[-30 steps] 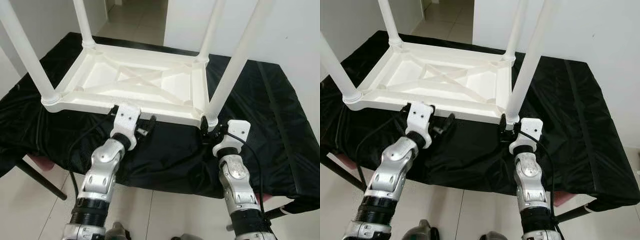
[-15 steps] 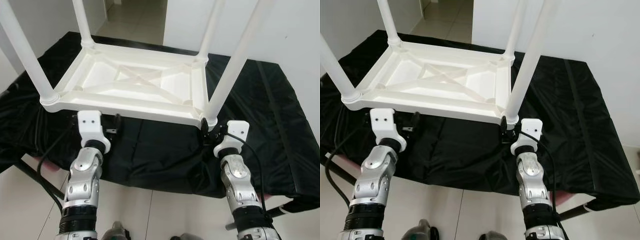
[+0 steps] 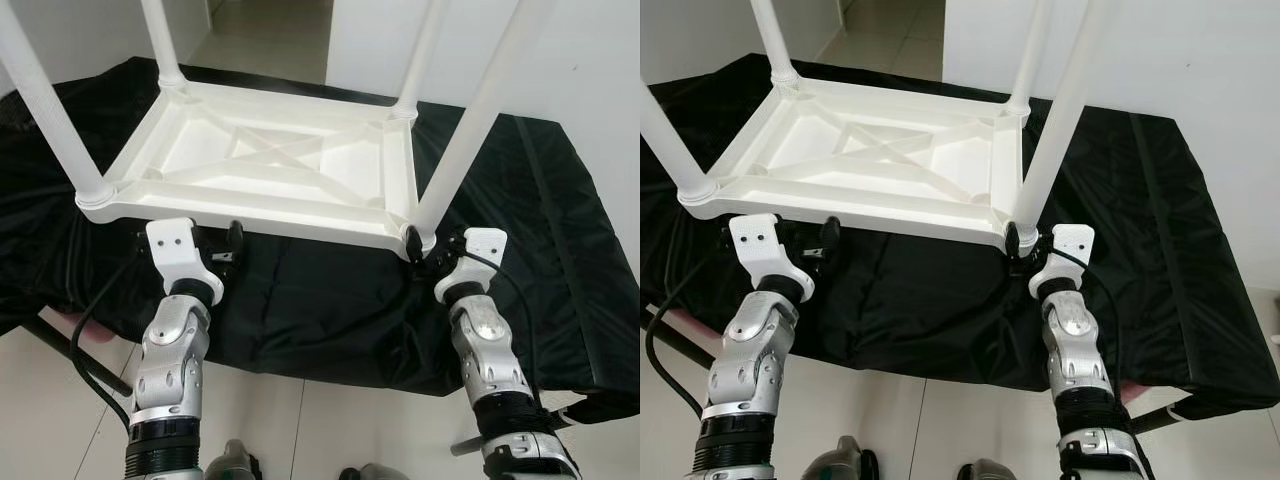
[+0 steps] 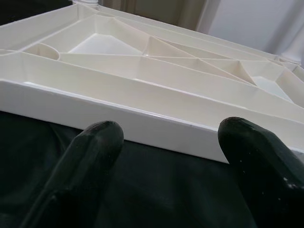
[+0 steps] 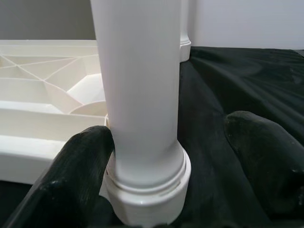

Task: Building children table

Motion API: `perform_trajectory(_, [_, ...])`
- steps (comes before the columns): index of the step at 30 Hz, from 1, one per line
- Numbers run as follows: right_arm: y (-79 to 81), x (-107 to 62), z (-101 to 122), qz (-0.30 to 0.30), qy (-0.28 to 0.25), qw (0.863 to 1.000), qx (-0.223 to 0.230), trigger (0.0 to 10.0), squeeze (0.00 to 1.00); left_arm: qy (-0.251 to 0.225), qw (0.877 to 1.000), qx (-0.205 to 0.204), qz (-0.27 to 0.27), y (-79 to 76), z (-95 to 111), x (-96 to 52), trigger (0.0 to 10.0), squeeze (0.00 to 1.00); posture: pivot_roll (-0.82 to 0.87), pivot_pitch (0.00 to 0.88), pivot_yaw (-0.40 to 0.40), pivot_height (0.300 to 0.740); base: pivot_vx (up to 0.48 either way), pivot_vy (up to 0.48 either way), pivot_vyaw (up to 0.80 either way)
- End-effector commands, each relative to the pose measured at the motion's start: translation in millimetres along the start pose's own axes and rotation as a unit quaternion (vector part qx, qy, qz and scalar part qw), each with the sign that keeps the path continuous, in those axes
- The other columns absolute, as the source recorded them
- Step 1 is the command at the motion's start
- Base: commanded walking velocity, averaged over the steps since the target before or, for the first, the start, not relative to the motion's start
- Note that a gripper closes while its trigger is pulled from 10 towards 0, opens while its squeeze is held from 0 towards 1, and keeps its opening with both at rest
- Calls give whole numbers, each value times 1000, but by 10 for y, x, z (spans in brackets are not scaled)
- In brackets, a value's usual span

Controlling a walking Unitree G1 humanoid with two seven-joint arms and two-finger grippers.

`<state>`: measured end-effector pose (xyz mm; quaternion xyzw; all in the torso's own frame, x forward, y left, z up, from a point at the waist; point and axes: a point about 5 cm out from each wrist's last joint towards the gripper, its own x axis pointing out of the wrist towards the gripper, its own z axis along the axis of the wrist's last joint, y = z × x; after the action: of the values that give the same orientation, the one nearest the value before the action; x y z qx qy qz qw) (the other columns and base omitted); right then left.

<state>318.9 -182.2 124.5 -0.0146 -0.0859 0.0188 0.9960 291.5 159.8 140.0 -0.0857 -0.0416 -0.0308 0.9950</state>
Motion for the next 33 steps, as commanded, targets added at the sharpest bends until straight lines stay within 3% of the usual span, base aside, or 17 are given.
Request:
perform_trajectory(1, [-54, 45, 17, -9, -2, 1000, 8, 9529, 0, -2, 999, 12, -39, -35, 6, -32, 10000, 0, 81, 90, -38, 740, 0, 0, 0])
perform_trajectory(2, [-53, 72, 31, -6, -3, 1000, 15, 4039, 0, -4, 999, 20, -40, -23, 25, -44, 10000, 0, 83, 96, -39, 740, 0, 0, 0])
perform_trajectory(4, [-53, 72, 31, -6, -3, 1000, 15, 4039, 0, -4, 999, 20, -40, -23, 25, -44, 10000, 0, 83, 96, -39, 740, 0, 0, 0])
perform_trajectory(5, [-47, 96, 39, -2, -4, 1000, 22, 0, 0, -5, 999, 26, -40, -8, 34, -54, 10000, 0, 85, 100, -37, 740, 0, 0, 0])
perform_trajectory(16, [-104, 225, 70, 8, 1, 999, 41, 0, 0, 5, 998, 27, -52, -68, 30, -150, 10000, 0, 103, 135, -40, 740, 0, 0, 0])
perform_trajectory(18, [-251, 353, 138, -9, -3, 999, 46, 0, 0, 10, 997, 26, -67, -100, 25, -205, 10000, 0, 105, 142, -38, 740, 0, 0, 0])
perform_trajectory(23, [-403, 472, 230, -30, -7, 999, 39, 0, 0, 8, 997, 24, -74, -105, 39, -218, 10000, 0, 106, 148, -33, 740, 0, 0, 0])
perform_trajectory(33, [-548, 553, 310, -65, -10, 997, 32, 0, 0, 7, 996, 26, -81, -114, 65, -227, 10000, 0, 110, 144, -27, 740, 0, 0, 0])
